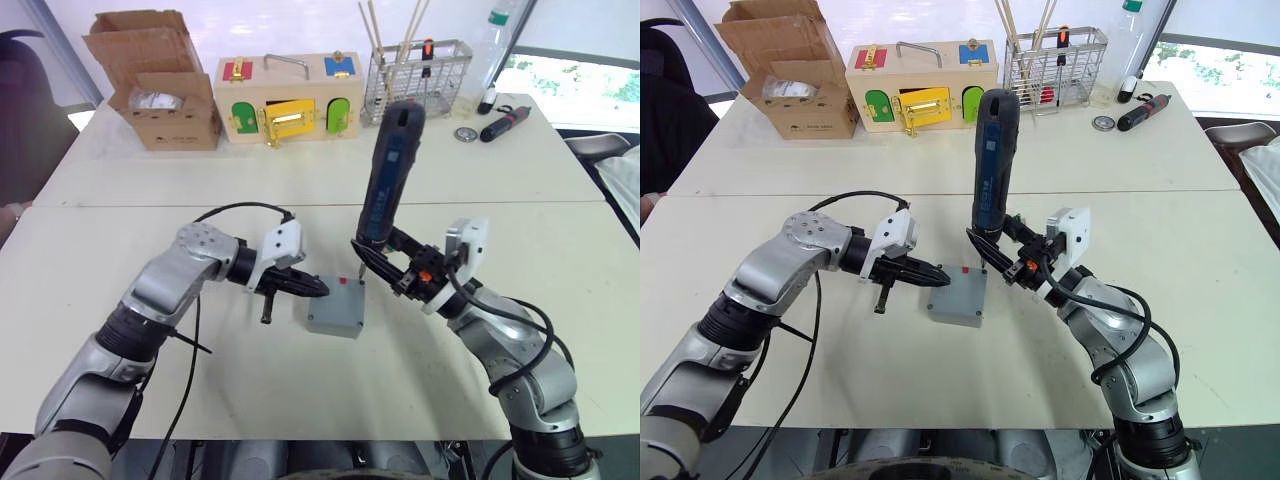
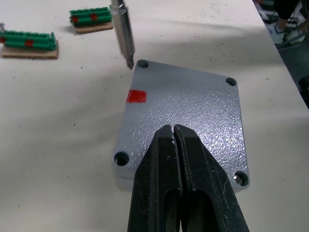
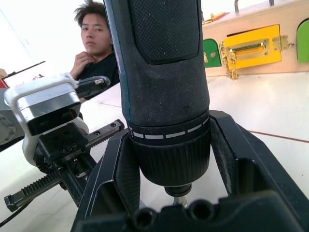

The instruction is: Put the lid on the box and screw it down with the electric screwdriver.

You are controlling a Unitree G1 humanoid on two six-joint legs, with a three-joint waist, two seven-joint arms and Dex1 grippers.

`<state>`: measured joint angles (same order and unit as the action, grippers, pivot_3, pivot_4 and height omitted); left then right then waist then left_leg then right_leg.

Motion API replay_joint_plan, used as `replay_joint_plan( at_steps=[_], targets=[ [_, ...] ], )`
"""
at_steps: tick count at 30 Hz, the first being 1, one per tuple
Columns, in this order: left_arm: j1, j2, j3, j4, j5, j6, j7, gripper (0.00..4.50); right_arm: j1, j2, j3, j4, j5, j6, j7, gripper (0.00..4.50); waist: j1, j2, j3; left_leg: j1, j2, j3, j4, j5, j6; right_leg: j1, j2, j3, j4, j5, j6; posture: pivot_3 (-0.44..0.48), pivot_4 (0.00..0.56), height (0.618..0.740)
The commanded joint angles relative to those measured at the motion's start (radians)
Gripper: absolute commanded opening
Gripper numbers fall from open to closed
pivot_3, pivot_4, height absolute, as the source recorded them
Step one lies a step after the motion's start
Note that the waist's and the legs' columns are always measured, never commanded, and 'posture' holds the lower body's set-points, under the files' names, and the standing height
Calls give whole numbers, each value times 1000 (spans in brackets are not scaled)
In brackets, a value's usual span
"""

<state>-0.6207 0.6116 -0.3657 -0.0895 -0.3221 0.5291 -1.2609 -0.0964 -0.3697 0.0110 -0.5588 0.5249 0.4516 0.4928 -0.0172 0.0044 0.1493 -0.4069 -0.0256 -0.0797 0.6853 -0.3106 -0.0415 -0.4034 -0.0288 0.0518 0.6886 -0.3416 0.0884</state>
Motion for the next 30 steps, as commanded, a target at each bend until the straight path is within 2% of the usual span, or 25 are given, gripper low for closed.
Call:
replay_joint_plan(
  at_steps=[1,17,30],
  targets=[
    [6,-2,-9,17,24,-24,-6,0,-20,7,-39,-67,37,-12,-14,1745,0,0,0,0,0,0,0,0,0,0,0,0,0,0,0,0,150,740],
    [-6,-28,-24,66,56,-75,-19,0,11,-4,-49,-140,85,40,-63,1745,0,0,0,1,0,0,0,0,0,1,0,0,1,0,0,0,150,740],
    [-11,-27,-25,58,64,-67,-18,0,39,-10,-13,-105,51,19,-28,1745,0,0,0,1,0,0,0,0,0,1,0,0,1,0,0,0,150,740]
  ],
)
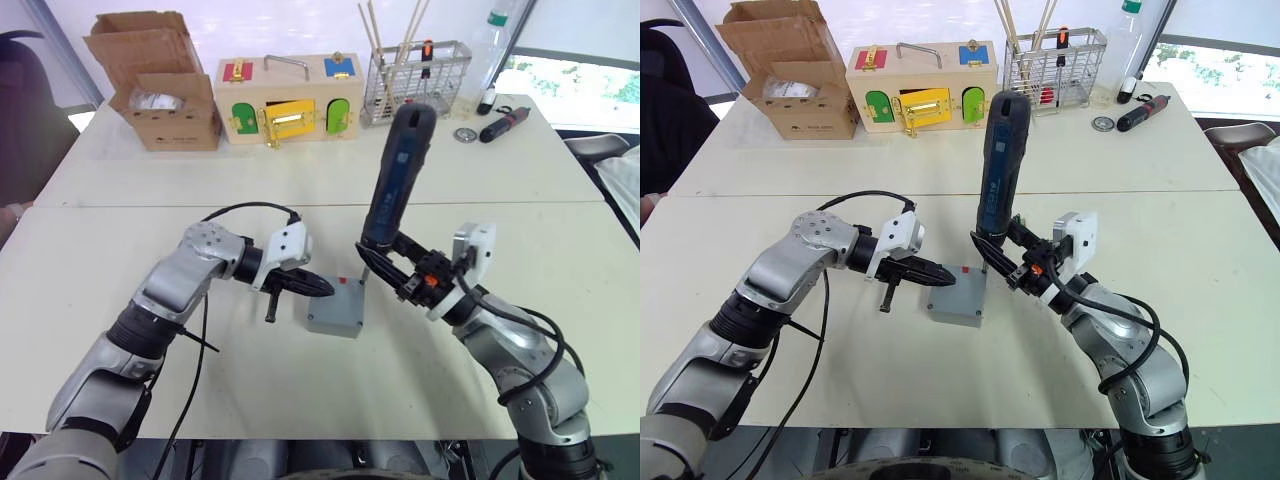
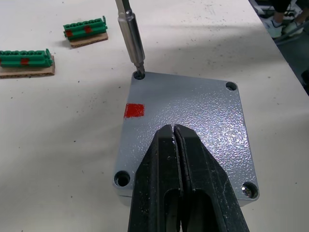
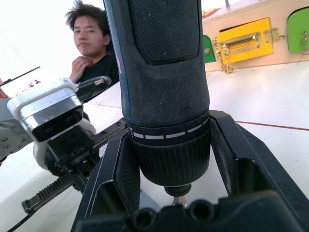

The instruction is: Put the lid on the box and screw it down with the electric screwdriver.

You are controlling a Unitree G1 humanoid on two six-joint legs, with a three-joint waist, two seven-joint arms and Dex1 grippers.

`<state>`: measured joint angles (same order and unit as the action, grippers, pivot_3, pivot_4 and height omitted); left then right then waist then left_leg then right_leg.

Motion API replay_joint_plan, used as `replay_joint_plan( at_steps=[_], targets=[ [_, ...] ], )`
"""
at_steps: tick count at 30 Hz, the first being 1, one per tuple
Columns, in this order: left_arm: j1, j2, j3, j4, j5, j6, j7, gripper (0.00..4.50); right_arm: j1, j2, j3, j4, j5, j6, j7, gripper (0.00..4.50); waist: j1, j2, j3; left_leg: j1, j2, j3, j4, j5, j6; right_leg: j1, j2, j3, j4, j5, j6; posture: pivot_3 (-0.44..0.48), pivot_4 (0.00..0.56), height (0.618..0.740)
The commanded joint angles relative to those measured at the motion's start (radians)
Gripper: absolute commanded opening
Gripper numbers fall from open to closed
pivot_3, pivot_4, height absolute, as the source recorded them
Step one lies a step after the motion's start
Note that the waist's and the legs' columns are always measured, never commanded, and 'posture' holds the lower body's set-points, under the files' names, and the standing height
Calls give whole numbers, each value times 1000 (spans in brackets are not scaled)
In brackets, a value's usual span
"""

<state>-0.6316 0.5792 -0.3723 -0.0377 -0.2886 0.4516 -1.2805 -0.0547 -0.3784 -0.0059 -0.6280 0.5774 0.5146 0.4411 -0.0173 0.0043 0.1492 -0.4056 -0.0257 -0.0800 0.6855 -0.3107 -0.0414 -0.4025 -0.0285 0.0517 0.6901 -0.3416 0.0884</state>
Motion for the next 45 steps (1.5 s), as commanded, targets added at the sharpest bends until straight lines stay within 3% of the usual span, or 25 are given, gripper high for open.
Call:
replay_joint_plan(
  at_steps=[1,8,14,39,45],
  targets=[
    [-1,6,-19,5,31,11,2,0,-2,-3,7,-27,-10,-51,31,1745,0,0,0,0,0,0,0,0,0,0,0,0,0,0,0,0,150,740],
    [-2,8,-20,-4,33,23,4,0,13,-20,51,25,-88,-100,73,1745,0,0,0,2,0,0,0,0,0,2,0,0,0,0,0,0,150,740],
    [5,8,-26,-22,36,36,5,0,23,-23,91,83,-156,-100,55,1745,0,0,0,15,0,0,-2,-3,6,15,0,0,-3,0,0,0,150,740],
    [23,2,-34,-54,50,52,11,0,111,-23,181,180,-290,-224,69,1745,3,-10,-12,18,0,-2,-2,-4,6,18,0,-1,-3,0,0,0,150,740],
    [28,5,-37,-60,50,55,14,0,110,-11,193,211,-326,-227,51,1745,4,-10,-12,34,0,-3,-6,-6,10,37,1,-1,-9,-2,-1,0,150,740]
  ],
)
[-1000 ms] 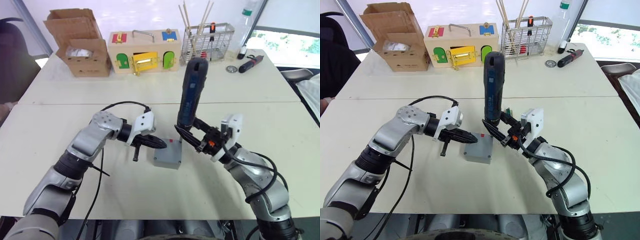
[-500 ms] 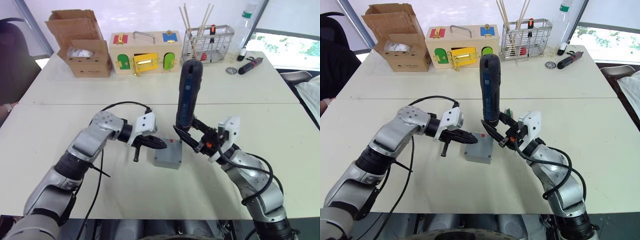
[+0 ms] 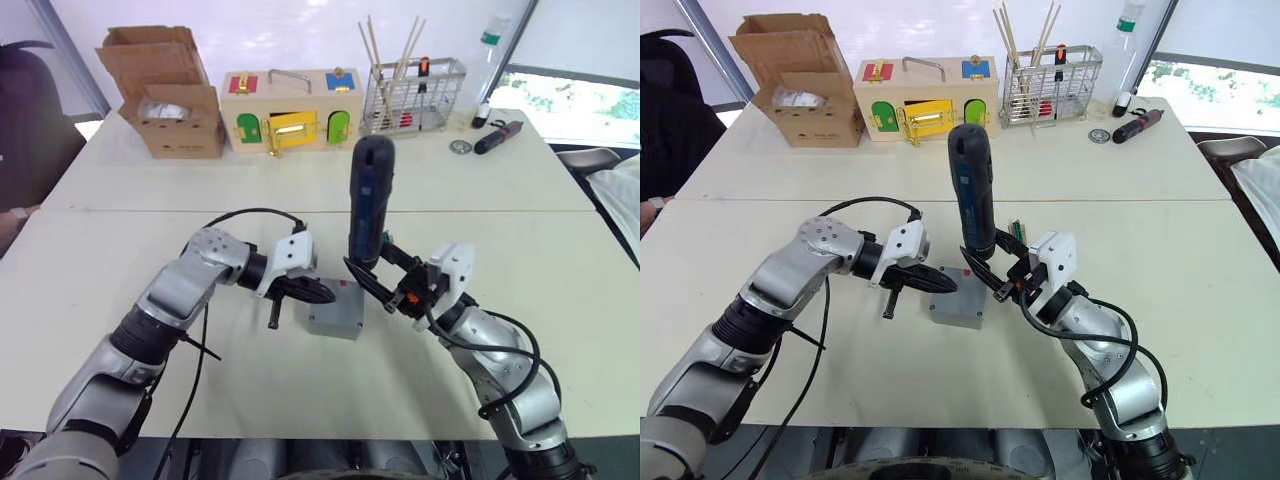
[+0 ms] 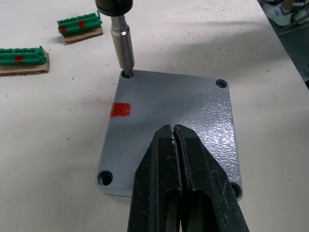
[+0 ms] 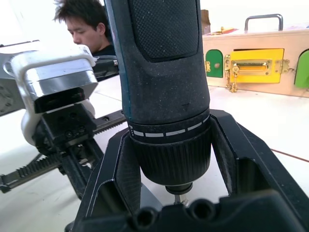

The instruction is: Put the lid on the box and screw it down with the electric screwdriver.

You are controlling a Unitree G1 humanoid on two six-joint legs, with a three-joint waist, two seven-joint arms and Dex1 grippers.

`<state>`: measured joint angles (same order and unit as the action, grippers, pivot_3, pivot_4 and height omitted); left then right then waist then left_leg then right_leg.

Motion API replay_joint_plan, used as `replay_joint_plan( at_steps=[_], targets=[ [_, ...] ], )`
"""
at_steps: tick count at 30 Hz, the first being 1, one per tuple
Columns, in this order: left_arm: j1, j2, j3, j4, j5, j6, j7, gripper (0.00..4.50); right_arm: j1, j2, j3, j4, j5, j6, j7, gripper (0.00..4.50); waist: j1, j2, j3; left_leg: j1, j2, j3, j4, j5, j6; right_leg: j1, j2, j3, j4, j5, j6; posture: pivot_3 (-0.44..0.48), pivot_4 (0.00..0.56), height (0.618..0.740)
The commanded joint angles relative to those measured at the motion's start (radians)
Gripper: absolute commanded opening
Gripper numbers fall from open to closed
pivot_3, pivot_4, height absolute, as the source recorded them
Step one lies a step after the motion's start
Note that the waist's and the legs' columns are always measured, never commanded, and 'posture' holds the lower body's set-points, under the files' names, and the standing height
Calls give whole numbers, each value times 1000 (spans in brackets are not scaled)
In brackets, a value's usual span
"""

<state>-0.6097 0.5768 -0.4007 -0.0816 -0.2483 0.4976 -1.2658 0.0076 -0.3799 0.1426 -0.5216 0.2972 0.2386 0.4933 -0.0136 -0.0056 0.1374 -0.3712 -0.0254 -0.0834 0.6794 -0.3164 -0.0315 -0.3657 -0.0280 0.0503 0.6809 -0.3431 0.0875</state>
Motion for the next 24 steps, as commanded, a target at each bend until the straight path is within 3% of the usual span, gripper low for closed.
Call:
replay_joint_plan(
  at_steps=[1,24],
  targets=[
    [6,8,-9,-16,9,9,-1,0,49,-3,43,108,-44,48,-4,1745,1,-1,0,0,0,0,0,0,0,0,0,0,0,0,0,0,150,740],
    [7,-3,-20,-1,19,-2,4,0,37,8,-18,52,-20,26,-18,1745,2,-1,-1,0,0,-1,0,0,0,0,0,0,0,0,0,0,150,740]
  ],
)
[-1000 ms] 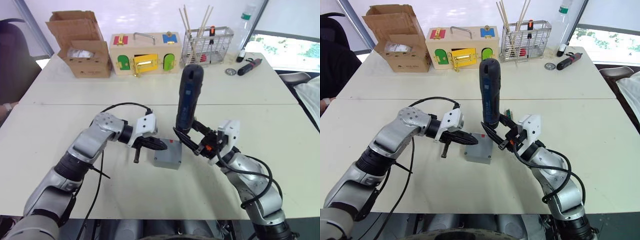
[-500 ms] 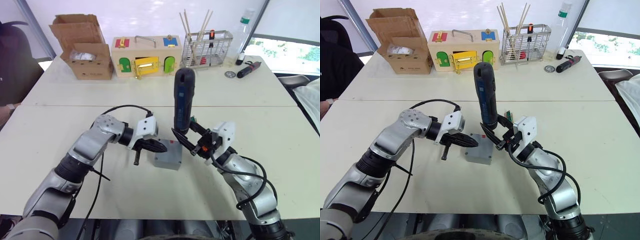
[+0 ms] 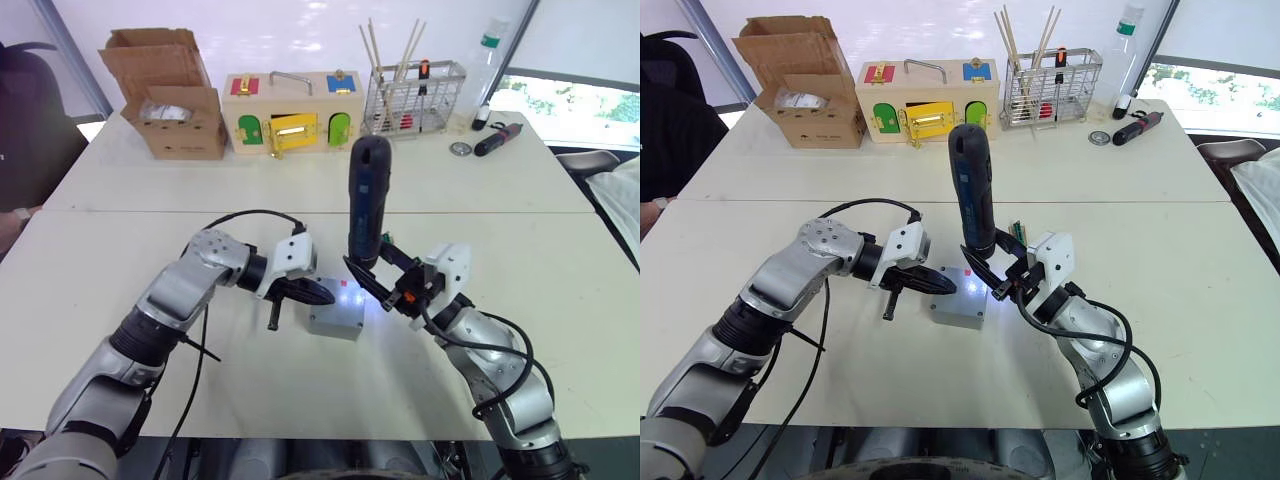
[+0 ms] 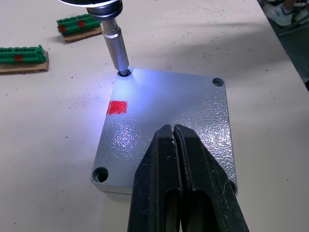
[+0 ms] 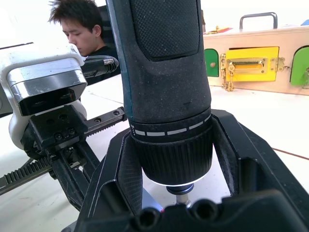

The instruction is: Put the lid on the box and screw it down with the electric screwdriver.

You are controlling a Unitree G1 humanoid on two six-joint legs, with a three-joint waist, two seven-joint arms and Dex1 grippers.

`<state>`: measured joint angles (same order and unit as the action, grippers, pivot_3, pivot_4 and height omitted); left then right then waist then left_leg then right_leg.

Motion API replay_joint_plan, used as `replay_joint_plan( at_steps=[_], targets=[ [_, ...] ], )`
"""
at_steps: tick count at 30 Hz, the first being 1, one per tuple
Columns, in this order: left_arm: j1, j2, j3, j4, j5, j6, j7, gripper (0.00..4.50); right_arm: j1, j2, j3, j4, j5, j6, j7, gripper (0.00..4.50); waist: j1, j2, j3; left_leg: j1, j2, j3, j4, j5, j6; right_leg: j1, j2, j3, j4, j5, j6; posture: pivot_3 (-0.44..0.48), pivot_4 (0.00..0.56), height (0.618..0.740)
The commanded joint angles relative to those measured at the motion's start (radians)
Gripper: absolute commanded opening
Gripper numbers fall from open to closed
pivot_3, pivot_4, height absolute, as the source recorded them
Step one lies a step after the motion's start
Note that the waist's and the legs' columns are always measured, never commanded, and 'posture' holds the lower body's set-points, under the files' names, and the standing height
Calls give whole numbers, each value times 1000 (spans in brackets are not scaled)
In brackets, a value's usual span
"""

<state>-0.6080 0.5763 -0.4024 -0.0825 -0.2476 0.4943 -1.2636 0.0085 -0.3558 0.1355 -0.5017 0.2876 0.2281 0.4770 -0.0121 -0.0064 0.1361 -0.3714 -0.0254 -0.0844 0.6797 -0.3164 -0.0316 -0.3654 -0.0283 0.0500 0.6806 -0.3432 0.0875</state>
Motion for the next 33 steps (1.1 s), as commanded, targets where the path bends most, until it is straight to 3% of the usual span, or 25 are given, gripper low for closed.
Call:
replay_joint_plan(
  at_steps=[1,6,9,15,20,23,26,33],
  targets=[
    [5,-3,-19,0,18,1,2,0,20,-18,-32,0,12,49,-4,1745,1,0,0,0,0,0,0,0,0,0,0,0,0,0,0,0,150,740],
    [6,-7,-16,11,16,-2,4,0,-107,-81,-144,-150,159,169,12,1745,2,4,3,-2,0,0,1,0,0,-2,-1,0,0,0,0,0,150,740],
    [5,-23,2,20,-7,20,9,0,-183,-123,-234,-188,337,294,14,1745,2,5,5,-4,0,0,0,0,0,-3,-1,0,-1,0,0,0,150,740],
    [-26,-53,108,44,-98,103,38,0,-371,-225,-445,-99,745,556,-107,1745,-2,6,16,-8,0,0,0,0,0,-8,-1,0,0,0,0,0,150,740],
    [-36,-56,119,71,-92,82,48,0,-436,-335,-446,7,724,684,-177,1745,-1,6,16,-22,0,0,2,0,0,-20,-2,-1,1,0,0,0,150,740],
    [-50,-69,131,85,-94,65,57,0,-499,-369,-493,75,841,790,-223,1745,-1,6,16,-28,0,2,3,1,-2,-28,-2,0,3,0,0,0,150,740],
    [-101,-85,149,76,-98,41,68,0,-569,-499,-552,200,924,956,-258,1745,2,7,16,-35,0,2,4,3,-5,-34,-2,0,4,0,0,0,150,740],
    [-170,-108,146,-57,-148,63,54,0,-484,-836,-534,361,836,1157,-79,1745,16,6,16,-38,0,4,4,2,-3,-36,-3,0,2,1,0,0,150,740]
  ],
)
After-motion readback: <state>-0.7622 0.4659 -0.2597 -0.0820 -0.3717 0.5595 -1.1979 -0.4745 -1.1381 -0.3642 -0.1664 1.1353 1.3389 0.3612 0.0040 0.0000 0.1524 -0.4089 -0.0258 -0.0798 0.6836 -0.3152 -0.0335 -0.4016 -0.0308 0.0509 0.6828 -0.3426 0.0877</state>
